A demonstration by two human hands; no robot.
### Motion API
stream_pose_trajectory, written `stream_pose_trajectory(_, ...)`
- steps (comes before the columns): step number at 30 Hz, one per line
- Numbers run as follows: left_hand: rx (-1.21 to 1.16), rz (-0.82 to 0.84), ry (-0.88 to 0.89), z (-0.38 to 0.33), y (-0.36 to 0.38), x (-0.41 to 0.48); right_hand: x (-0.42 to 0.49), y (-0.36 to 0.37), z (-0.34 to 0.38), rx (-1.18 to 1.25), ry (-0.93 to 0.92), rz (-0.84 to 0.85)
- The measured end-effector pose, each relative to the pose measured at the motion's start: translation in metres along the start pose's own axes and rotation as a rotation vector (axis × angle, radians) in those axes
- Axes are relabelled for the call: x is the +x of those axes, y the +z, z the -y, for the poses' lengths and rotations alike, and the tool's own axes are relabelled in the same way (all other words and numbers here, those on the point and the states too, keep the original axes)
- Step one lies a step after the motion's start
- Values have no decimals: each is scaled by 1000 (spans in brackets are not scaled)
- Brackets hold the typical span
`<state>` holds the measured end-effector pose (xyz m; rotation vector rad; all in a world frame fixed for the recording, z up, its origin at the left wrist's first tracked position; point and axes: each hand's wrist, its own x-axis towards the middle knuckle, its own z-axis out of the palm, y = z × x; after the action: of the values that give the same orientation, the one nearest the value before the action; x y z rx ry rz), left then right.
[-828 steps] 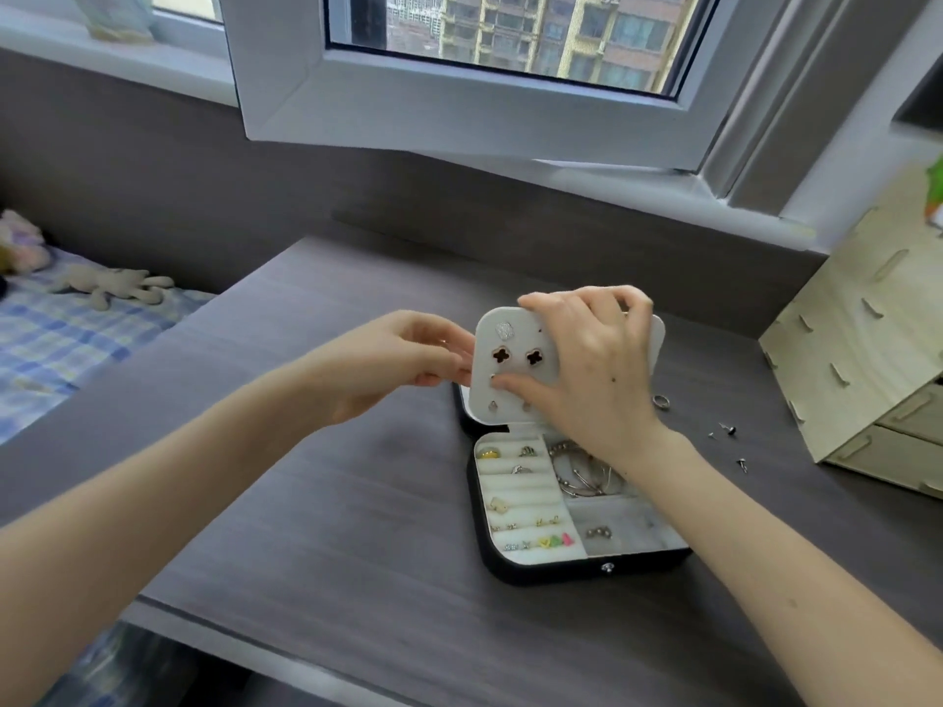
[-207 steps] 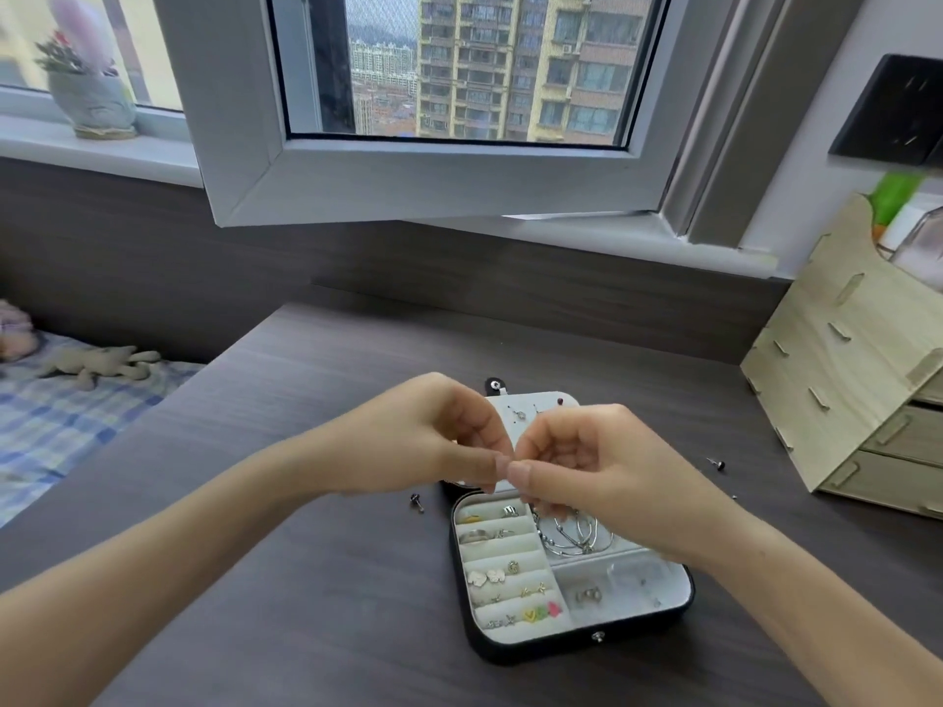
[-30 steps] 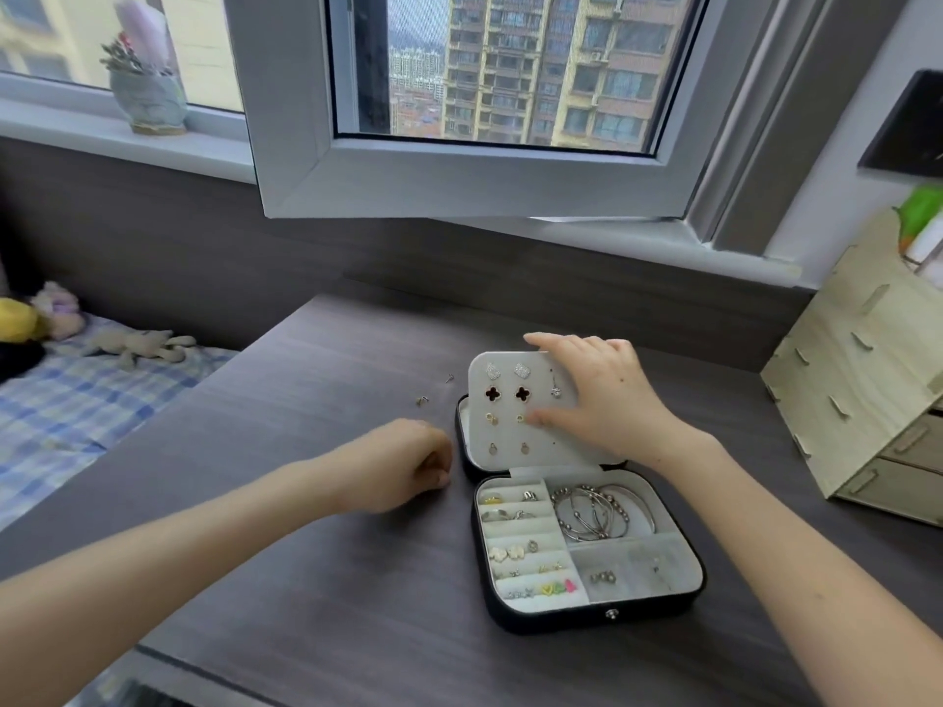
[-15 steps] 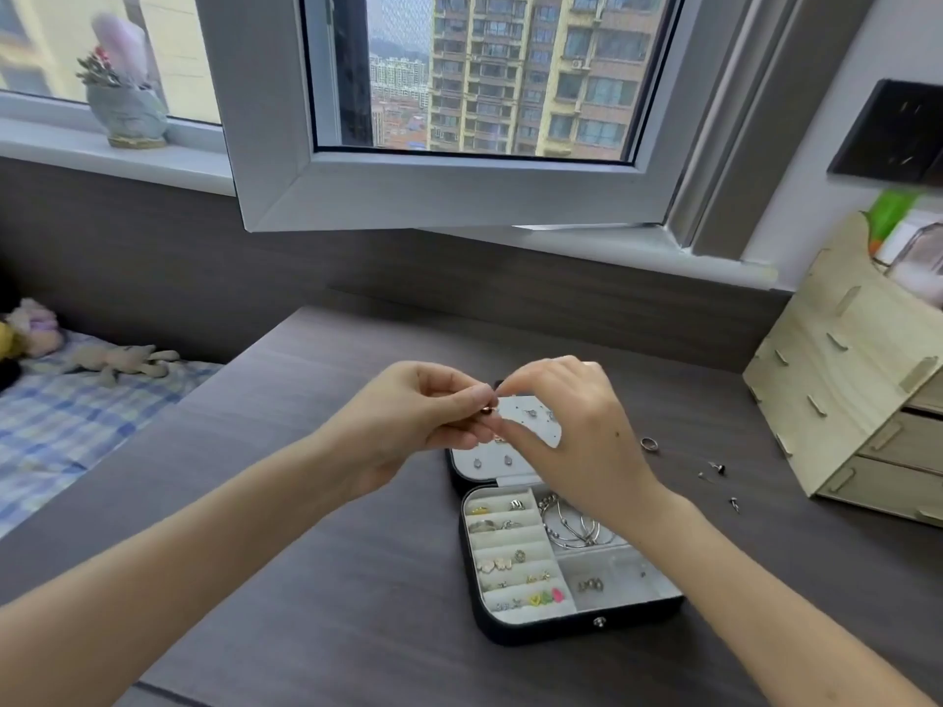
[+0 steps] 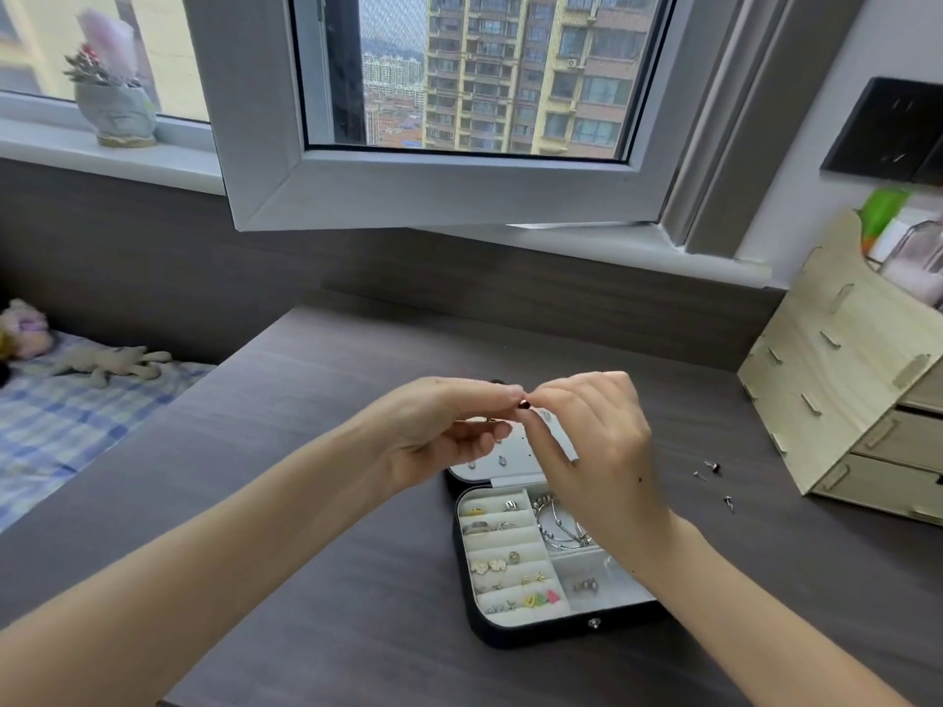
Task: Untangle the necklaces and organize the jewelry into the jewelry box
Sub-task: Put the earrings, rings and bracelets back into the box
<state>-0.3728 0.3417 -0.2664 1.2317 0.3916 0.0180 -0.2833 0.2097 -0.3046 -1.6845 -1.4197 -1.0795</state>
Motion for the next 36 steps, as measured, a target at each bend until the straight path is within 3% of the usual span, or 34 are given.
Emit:
stream_pose_trajectory(3, 164, 62, -6, -6, -8, 0, 1, -2, 0, 99, 34, 89)
stream_pose_trajectory(7, 268, 71, 20, -8, -10, 5, 5, -5, 0, 347, 232, 206)
stream_pose_trajectory(12, 378, -178, 139, -15, -24, 20, 6, -19, -3, 530, 484, 239)
stream_pose_trajectory(14, 447, -294, 218, -16, -39, 28, 7, -25, -12, 542, 579, 267)
stream_pose_trajectory(17, 747, -418, 297, -7, -53, 44, 5, -25, -29, 497, 637, 330)
stream_pose_trajectory(20, 1046, -399, 304, 6, -55, 58, 2, -18, -42, 441, 636, 375)
stream_pose_trajectory(23, 1187, -392, 319, 12, -53, 61, -3, -10, -52, 364, 632, 402)
stream_pose_trajectory(30, 1085, -440, 308, 9, -52, 64, -12, 2, -56, 235, 591, 463)
stream_pose_trajectory(36, 499, -400, 216, -5, -56, 58, -8, 17, -50, 52, 412, 420)
